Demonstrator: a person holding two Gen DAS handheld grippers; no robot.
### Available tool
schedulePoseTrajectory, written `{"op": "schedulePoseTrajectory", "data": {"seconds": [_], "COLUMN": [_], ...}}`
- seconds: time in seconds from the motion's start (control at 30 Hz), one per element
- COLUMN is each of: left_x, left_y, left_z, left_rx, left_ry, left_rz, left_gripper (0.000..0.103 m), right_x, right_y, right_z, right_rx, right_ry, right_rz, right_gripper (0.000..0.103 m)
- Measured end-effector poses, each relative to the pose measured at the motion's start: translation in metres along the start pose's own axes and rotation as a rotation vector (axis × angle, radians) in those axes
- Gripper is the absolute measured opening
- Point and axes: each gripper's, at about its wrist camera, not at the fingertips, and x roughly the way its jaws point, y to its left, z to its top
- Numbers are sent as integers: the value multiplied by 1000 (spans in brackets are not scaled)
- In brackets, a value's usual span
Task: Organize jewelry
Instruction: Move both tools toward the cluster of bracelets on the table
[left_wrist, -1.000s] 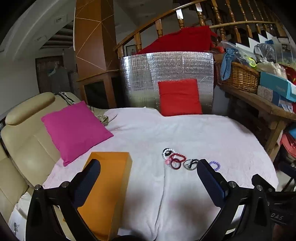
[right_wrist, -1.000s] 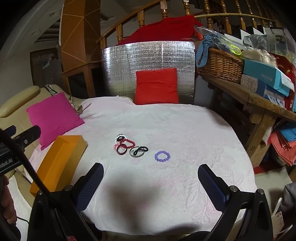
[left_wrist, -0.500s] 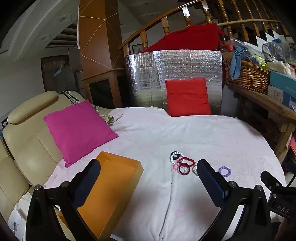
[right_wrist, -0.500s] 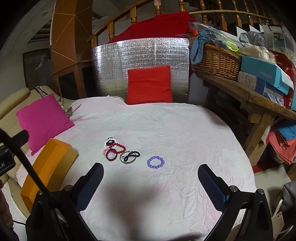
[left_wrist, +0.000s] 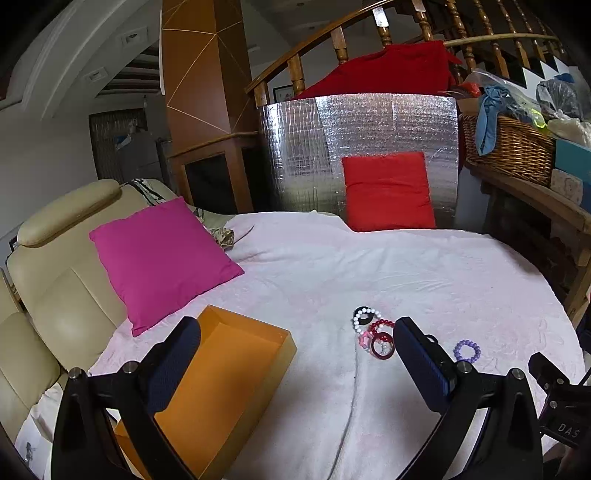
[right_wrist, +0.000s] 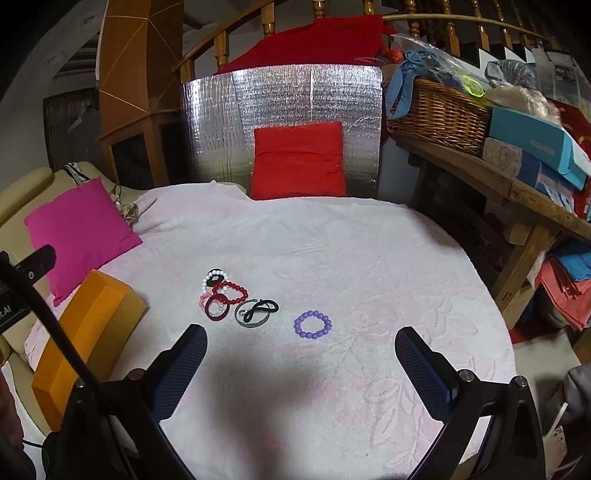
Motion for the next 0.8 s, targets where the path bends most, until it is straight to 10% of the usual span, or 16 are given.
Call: {"op": "schedulePoseTrajectory", "data": {"seconds": [0.8], "left_x": [116], "left_y": [-26], "left_z": [-12], "left_rx": [-10], "left_ry": [33], "left_rz": [-4], "left_gripper": [103], "right_x": [104], "right_y": [-25], "right_z": [10], "right_rx": [78], "right_ry": [55], "right_rz": [54], "right_gripper": [103]}}
